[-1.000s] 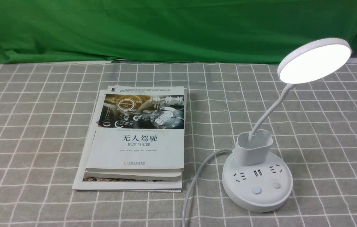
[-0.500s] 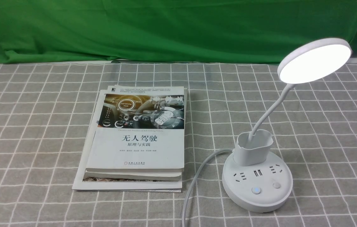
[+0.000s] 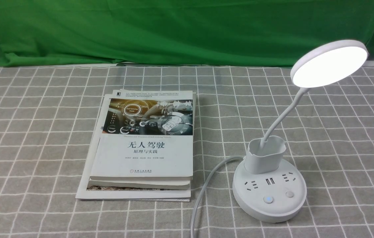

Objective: Turn off the desk lamp on the grey coffee tablecloth by hand.
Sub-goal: 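Press the power button on the lamp base to turn the lamp off with the right gripper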

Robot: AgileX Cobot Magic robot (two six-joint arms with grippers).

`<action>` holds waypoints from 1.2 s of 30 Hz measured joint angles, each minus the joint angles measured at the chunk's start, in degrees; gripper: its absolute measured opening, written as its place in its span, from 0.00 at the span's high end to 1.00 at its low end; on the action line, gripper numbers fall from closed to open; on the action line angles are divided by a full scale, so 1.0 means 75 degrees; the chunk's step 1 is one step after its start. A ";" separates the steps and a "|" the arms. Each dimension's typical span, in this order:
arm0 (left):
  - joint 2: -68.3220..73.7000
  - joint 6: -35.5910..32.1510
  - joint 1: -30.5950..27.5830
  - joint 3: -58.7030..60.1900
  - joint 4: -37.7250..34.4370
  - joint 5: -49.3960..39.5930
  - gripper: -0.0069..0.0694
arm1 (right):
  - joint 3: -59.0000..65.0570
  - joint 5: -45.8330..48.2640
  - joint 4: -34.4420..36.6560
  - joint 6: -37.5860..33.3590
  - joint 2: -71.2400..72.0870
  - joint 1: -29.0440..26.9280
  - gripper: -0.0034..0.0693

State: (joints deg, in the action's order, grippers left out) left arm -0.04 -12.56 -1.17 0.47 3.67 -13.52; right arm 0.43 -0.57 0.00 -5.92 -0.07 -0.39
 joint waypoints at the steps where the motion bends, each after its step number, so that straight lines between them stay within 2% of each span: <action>1: 0.0000 0.0000 0.0000 0.0000 0.0000 0.0000 0.88 | 0.0000 0.0000 0.0000 -0.0011 0.0000 0.0000 0.88; 4: 0.0000 0.0000 0.0000 0.0000 0.0000 0.0000 0.88 | 0.0000 -0.0287 0.0000 0.0077 0.0000 0.0000 0.88; 8: 0.0000 0.0000 0.0000 0.0000 0.0000 0.0000 0.88 | 0.0000 -0.1616 0.0000 0.1544 0.0000 0.0000 0.88; 11: 0.0000 0.0000 0.0000 0.0000 0.0000 0.0000 0.88 | 0.0000 -0.2734 0.0000 0.2125 -0.0008 0.0000 0.88; 14: 0.0000 0.0000 0.0000 0.0000 0.0000 0.0000 0.88 | 0.0000 -0.2976 0.0000 0.2315 -0.0134 0.0000 0.88; 16: 0.0000 0.0000 0.0000 0.0000 0.0000 0.0000 0.88 | -0.0073 -0.2767 0.0000 0.2355 -0.0236 0.0000 0.88; 19: 0.0000 0.0000 0.0000 0.0000 0.0000 0.0000 0.88 | -0.0764 -0.1817 0.0000 0.2433 -0.0705 0.0000 0.88; 26: 0.0000 0.0000 0.0000 0.0000 0.0000 0.0000 0.88 | -0.2971 0.0834 0.0000 0.2399 -0.2669 0.0000 0.88; 32: 0.0000 0.0000 0.0000 0.0000 0.0000 0.0000 0.88 | -0.3291 0.1165 0.0000 0.2065 -0.4104 0.0000 0.88; 36: 0.0000 0.0000 0.0000 0.0000 0.0000 0.0000 0.88 | -0.3276 0.1224 0.0000 0.2253 -0.4822 0.0000 0.88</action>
State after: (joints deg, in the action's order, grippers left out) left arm -0.04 -12.56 -1.17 0.47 3.67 -13.52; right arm -24.13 8.61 0.00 10.97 -36.23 -0.39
